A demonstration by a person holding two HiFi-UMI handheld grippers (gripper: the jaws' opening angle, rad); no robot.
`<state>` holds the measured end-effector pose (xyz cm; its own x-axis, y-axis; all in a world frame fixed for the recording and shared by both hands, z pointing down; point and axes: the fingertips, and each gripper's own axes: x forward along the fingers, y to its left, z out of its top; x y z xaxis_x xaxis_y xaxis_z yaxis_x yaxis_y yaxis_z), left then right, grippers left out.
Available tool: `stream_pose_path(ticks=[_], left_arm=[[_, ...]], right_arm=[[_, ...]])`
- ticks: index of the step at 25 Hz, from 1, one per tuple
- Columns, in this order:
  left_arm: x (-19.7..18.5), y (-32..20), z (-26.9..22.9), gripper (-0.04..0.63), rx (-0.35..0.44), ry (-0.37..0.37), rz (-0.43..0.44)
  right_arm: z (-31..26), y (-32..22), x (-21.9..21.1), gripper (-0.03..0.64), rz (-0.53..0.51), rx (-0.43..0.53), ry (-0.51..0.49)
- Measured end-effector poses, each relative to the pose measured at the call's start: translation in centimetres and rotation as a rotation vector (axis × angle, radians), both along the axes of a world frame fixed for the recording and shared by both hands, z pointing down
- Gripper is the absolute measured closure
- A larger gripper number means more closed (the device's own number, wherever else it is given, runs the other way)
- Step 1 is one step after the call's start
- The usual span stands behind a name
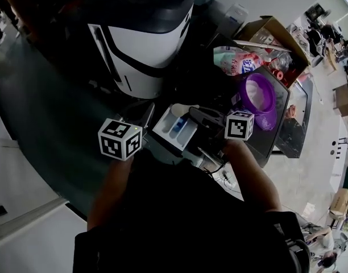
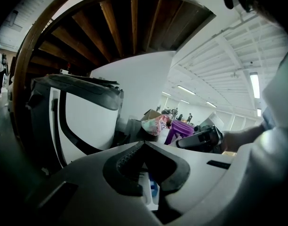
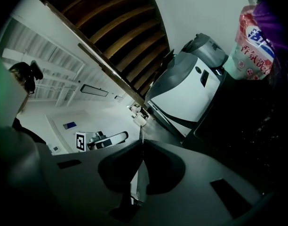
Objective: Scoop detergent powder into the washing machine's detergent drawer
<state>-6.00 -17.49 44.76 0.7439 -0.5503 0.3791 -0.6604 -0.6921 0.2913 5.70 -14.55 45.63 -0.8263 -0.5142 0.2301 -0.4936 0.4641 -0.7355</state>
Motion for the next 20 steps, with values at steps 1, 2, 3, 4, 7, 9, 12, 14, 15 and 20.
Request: stream_pose_path(ticks=[1,2,3,4,7,9,12,14,15,20], left_arm=[[-0.3,-0.1,0.1,0.588,0.000,0.002,-0.007],[-0.6,-0.2,0.1,0.588,0.000,0.004,-0.013],[-0.8,-0.3,0.2,0.588,0.000,0.006,-0.019],[-1.1,-0.4,0.3,0.588,-0.001,0.008,-0.024],[-1.9,-0.3,0.8,0.588,-0.007,0.011,-0.038],[-2.3,-0.2,1.1,0.588,-0.015,0.010,-0.042],[-2.6,-0.3,1.6,0.588,-0.025,0.006,-0.042],[-2.7,-0.4,1.8,0.588,-0.028,0.006,-0.041],[-2.7,-0.4,1.9,0.588,-0.030,0.007,-0.040],[-2.4,-0.8,2.5,0.588,-0.042,0.009,-0.030]], right_arm=[[0.4,-0.1,-0.2,0.597,0.006,-0.004,-0.004],[0.9,-0.2,-0.4,0.597,0.012,-0.010,-0.011],[1.3,-0.3,-0.6,0.597,0.019,-0.016,-0.019],[1.7,-0.3,-0.8,0.597,0.026,-0.023,-0.025],[3.5,-0.2,-0.9,0.597,0.043,-0.040,-0.005],[4.4,0.0,-1.2,0.597,0.049,-0.054,0.007],[5.4,0.1,-1.6,0.597,0.043,-0.064,0.040],[6.0,-0.1,-1.7,0.597,0.048,-0.066,0.060],[6.3,-0.2,-1.7,0.597,0.050,-0.066,0.070],[7.7,-0.5,-2.2,0.597,0.024,-0.050,0.182]])
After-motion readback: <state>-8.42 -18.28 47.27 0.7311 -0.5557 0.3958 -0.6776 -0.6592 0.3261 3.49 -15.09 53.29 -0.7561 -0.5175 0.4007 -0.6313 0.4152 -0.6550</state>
